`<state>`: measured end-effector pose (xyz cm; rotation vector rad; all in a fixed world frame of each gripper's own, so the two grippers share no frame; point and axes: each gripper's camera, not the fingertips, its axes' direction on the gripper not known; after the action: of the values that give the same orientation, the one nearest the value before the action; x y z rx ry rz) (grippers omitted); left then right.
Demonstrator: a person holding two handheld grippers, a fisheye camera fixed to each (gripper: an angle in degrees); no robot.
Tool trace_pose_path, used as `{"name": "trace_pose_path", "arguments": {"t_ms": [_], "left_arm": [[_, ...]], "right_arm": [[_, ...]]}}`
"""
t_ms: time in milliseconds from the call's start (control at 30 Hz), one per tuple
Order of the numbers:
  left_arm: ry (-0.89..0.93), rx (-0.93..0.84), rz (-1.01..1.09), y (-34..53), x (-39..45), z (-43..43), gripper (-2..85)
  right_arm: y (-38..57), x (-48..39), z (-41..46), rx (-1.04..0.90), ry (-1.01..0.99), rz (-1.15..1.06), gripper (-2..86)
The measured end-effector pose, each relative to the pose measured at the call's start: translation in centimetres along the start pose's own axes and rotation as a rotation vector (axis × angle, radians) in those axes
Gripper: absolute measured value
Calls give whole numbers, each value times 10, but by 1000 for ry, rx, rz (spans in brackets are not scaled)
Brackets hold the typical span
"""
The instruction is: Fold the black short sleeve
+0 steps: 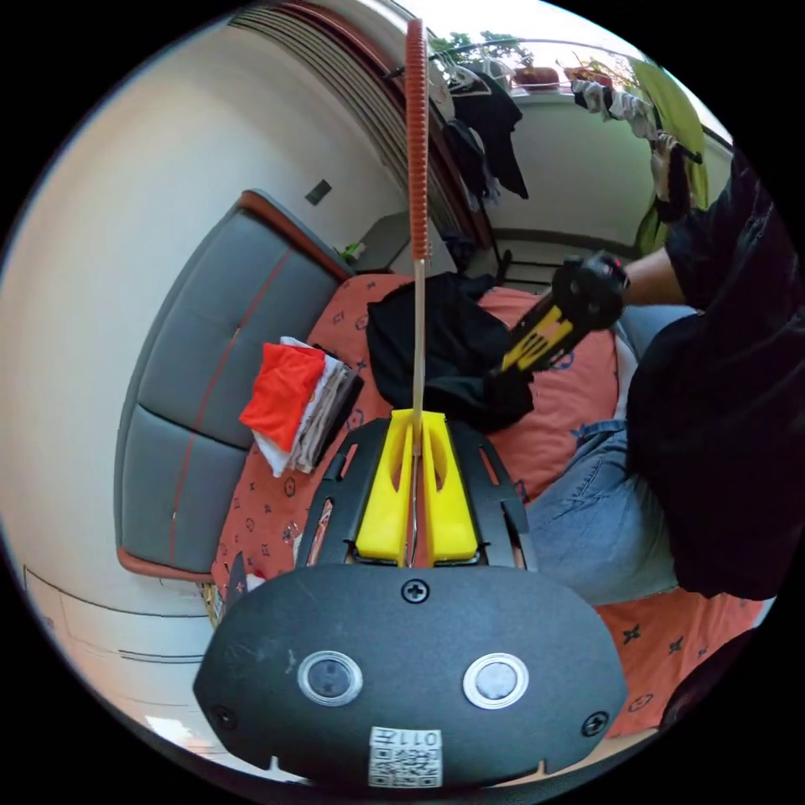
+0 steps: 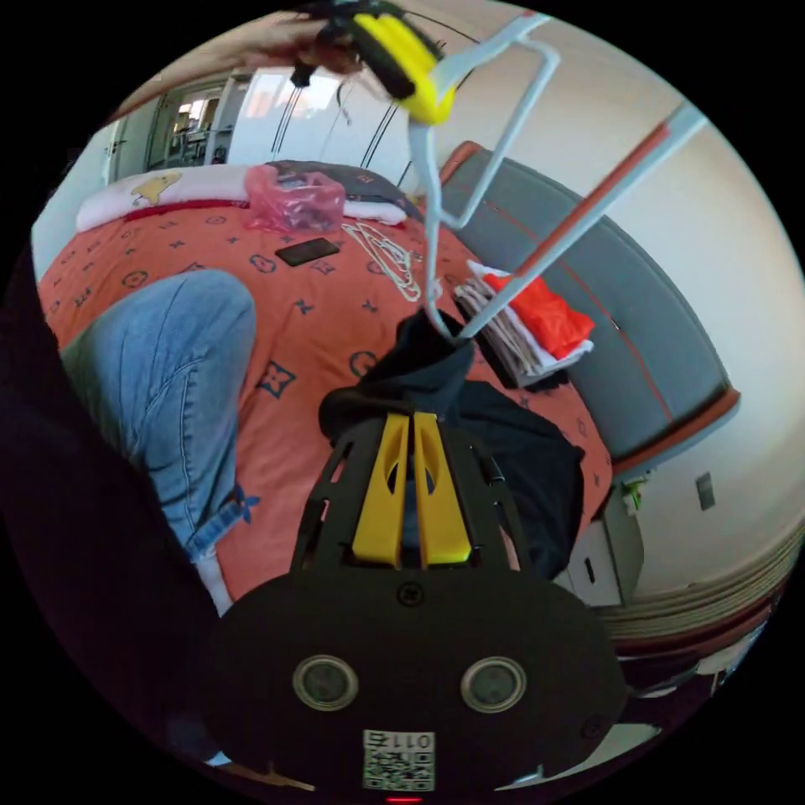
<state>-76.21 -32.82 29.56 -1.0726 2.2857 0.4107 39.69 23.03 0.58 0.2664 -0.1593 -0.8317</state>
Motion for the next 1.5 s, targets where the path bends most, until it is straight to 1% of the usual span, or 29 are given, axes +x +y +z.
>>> {"name": "trace_pose_path", "arguments": {"t_ms": [100, 167, 300, 367, 400, 500, 533, 567, 600, 667, 700, 733, 767, 800, 867, 967, 1100, 1200, 1267, 1300, 1367, 1400, 1467, 1500], "left_arm": [[-66, -30, -44, 6, -32, -23, -3], [-132, -121, -78, 18, -65, -36, -3], [-199, -321, -144, 48, -119, -32, -3], [-344, -429, -200, 71, -153, -16, -3], [-359, -456, -208, 76, -162, -10, -3], [-257, -597, -173, 98, -207, 32, -3], [-229, -672, -121, 104, -222, 52, -3], [-198, -756, -56, 110, -235, 73, -3], [-175, -802, -9, 113, -241, 85, -3], [-115, -958, 172, 126, -262, 135, -3], [-102, -993, 222, 129, -267, 149, -3], [-74, -1066, 302, 138, -279, 176, -3], [-15, -1126, 367, 147, -293, 203, -3], [9, -1149, 396, 151, -299, 216, -2], [140, -1218, 463, 167, -326, 265, -1], [269, -1266, 519, 183, -353, 320, 2], [272, -1328, 531, 197, -384, 378, 17], [155, -1349, 531, 205, -408, 408, 41], [-6, -1316, 548, 207, -432, 410, 47], [-50, -1298, 540, 206, -439, 408, 46], [-225, -1247, 451, 199, -470, 391, 38], [-269, -1240, 413, 198, -478, 386, 34], [-432, -1200, 260, 194, -498, 358, 20], [-453, -1182, 224, 193, -500, 349, 16]], "right_arm": [[-21, -4, 45, -85, -94, 35, 18], [-22, -3, 72, -157, -181, 94, 19], [-14, 3, 75, -145, -223, 172, 18], [-10, 8, 74, -143, -203, 212, 17], [-9, 9, 75, -147, -208, 221, 17], [-7, 14, 76, -157, -220, 233, 17], [-7, 16, 76, -165, -214, 225, 16], [-7, 19, 78, -177, -212, 221, 16], [-7, 21, 79, -183, -212, 219, 16], [-8, 27, 82, -198, -204, 224, 16], [-8, 29, 83, -199, -203, 227, 16], [-9, 32, 84, -201, -203, 236, 16], [-10, 36, 86, -207, -202, 250, 16], [-11, 37, 87, -211, -203, 256, 16], [-14, 44, 90, -223, -208, 272, 16], [-20, 53, 94, -238, -216, 262, 17], [-29, 65, 103, -260, -213, 248, 17], [-36, 75, 112, -281, -217, 235, 17], [-39, 81, 117, -293, -214, 202, 17], [-39, 82, 118, -295, -212, 198, 17], [-41, 89, 119, -290, -210, 201, 17], [-41, 90, 119, -289, -207, 208, 17], [-42, 98, 116, -274, -195, 245, 17], [-43, 100, 114, -262, -197, 256, 17]]}}
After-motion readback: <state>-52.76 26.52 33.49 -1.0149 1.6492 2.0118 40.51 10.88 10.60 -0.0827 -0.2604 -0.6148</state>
